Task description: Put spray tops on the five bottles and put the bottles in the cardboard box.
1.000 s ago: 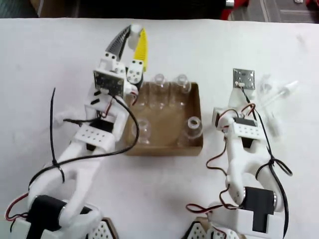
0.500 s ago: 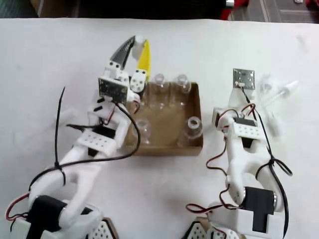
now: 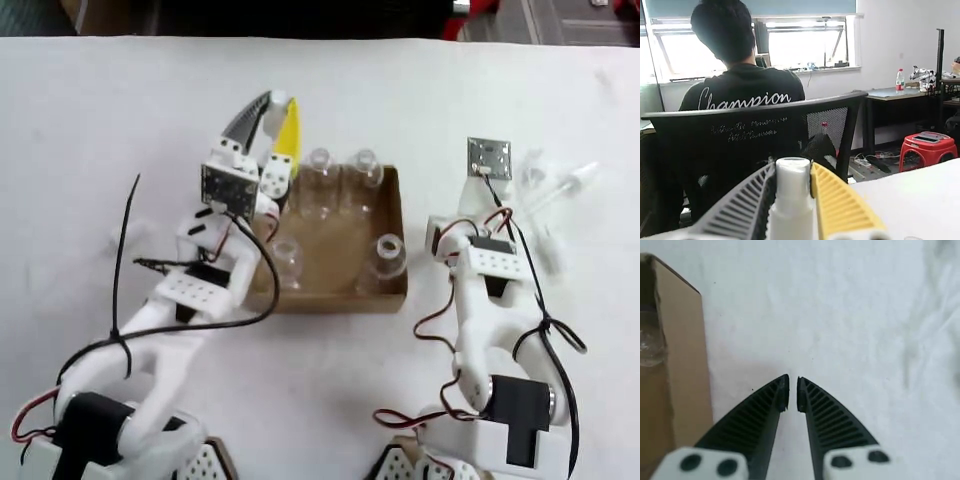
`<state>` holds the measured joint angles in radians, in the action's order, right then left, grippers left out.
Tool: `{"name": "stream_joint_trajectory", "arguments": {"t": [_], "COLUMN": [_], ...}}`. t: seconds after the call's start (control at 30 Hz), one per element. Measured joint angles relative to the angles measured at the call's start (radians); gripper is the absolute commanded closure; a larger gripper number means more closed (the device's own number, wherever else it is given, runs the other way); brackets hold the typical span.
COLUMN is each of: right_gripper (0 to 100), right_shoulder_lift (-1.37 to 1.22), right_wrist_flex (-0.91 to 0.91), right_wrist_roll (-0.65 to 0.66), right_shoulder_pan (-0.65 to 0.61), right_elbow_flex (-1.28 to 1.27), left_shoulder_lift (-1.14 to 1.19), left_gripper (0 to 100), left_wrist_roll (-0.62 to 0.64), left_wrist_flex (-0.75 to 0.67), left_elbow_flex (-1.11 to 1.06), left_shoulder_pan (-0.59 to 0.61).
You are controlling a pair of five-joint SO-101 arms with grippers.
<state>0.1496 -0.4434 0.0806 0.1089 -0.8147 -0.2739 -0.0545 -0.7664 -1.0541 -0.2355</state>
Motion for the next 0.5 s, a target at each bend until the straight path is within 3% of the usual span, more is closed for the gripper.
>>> {"name": "stream_joint_trajectory", "arguments": {"t": [0.5], "right_gripper": [97.8], "right_shoulder_lift": [0.0], "right_wrist_flex": [0.0], "right_wrist_roll": [0.0], "right_shoulder_pan": [0.0], "right_elbow_flex": [0.0], "left_shoulder_lift": [-0.072], "left_gripper": [98], "left_wrist_roll": [0.0], "left_wrist_flex": [-0.044], "left_elbow_flex": [-0.11], "left_shoulder_pan": [-0.012]}}
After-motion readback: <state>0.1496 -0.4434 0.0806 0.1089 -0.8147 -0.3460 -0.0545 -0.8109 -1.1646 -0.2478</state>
